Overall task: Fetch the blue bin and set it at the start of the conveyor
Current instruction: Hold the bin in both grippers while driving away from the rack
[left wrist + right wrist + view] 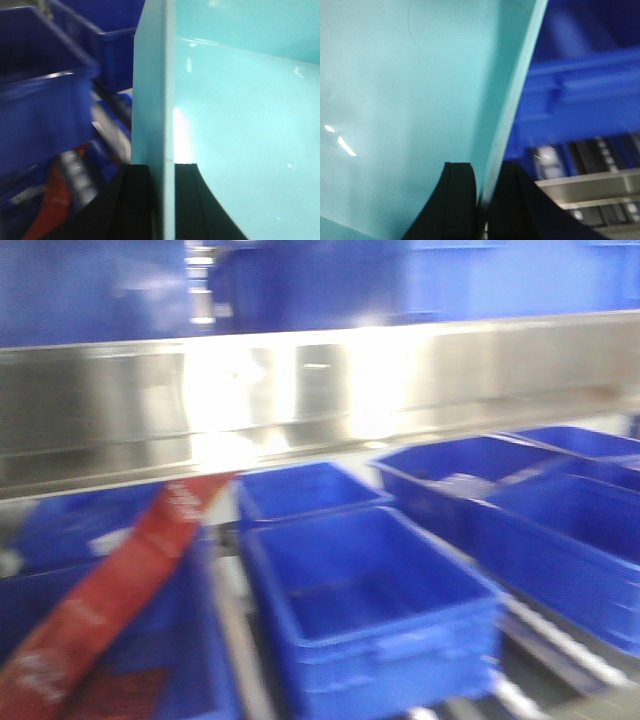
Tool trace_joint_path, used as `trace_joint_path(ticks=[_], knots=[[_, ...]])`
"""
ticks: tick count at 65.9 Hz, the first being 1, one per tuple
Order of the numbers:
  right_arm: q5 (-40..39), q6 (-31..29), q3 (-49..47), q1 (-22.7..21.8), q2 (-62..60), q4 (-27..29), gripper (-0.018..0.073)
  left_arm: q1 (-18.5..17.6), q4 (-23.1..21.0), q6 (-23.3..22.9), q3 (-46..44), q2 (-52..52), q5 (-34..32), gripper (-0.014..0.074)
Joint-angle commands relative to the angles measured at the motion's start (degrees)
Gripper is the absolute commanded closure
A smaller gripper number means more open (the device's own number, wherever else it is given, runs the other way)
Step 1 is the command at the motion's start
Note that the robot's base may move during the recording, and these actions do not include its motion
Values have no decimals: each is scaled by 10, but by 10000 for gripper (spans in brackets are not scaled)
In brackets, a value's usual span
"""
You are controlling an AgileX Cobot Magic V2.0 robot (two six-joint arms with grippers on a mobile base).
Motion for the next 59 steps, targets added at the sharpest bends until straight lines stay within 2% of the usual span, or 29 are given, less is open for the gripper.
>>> trace_joint_path(ticks=[1,59], knots=[[-13,-18,-4,-5,-6,-22,711,0,-16,-10,-7,-8,-42,708],[-13,-18,-4,-5,-6,-22,711,0,-16,-10,-7,-8,-42,708]])
